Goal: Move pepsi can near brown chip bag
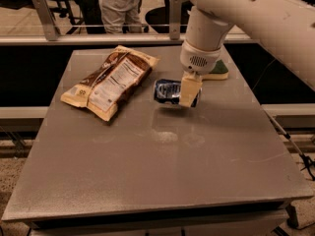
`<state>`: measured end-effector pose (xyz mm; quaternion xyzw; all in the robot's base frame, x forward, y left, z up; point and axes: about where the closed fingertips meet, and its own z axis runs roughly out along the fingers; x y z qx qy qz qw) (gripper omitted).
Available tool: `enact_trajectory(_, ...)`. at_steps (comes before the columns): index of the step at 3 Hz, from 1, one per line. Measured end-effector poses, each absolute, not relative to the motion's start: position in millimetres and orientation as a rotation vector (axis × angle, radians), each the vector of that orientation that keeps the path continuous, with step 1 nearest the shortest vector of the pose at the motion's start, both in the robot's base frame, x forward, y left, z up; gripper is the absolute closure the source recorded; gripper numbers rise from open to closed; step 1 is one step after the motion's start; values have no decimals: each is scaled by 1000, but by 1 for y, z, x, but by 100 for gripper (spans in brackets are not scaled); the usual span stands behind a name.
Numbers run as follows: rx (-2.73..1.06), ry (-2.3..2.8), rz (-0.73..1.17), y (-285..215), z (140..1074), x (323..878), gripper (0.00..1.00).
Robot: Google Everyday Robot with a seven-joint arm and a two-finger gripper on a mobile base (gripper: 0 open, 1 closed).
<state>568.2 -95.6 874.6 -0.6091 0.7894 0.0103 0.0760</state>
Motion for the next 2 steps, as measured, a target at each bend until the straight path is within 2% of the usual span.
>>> enact_trajectory(2, -1833, 2385, 39, -71, 866, 583, 55)
